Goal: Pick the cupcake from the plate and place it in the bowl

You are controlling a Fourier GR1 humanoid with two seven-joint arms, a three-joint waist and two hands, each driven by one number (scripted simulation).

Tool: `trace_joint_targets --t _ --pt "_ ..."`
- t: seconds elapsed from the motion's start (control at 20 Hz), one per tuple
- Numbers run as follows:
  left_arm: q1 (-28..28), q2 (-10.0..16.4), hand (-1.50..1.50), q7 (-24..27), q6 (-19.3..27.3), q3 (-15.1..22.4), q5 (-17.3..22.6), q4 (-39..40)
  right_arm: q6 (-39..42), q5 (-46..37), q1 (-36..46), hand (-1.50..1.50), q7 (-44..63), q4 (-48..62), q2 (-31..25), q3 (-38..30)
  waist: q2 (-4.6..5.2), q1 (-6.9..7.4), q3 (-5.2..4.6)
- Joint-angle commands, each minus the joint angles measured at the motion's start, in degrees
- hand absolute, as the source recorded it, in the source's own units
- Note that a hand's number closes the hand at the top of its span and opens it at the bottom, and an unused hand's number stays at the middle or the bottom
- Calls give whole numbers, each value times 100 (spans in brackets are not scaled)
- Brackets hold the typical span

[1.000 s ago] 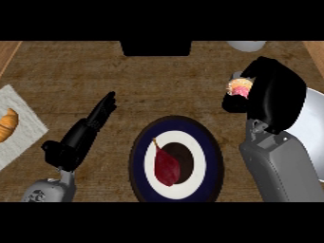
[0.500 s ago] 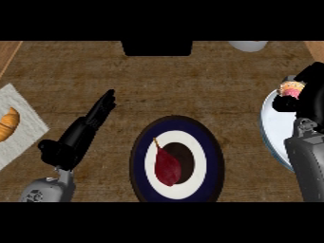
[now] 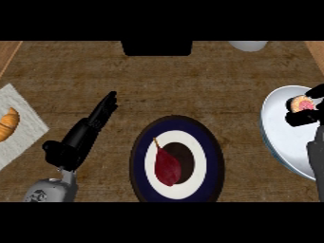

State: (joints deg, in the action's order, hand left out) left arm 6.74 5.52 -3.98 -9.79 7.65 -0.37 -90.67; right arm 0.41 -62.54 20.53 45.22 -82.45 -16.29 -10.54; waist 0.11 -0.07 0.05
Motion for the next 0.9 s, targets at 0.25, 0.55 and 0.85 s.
trace_joint_targets --t 0.25,0.55,0.85 --pt "10 -18 0 245 -45 -126 -46 203 -799 1217 -17 -150 -1770 691 -283 -788 0 16 -2" --pt "-79 82 0 -116 -145 -146 46 -251 -1658 1461 -212 -150 -1787 215 -233 -1360 -19 -7 -1" --pt "273 44 0 -123 -95 -280 20 69 -1900 2229 -650 -150 -1564 -737 -61 -2068 -27 -104 -4"
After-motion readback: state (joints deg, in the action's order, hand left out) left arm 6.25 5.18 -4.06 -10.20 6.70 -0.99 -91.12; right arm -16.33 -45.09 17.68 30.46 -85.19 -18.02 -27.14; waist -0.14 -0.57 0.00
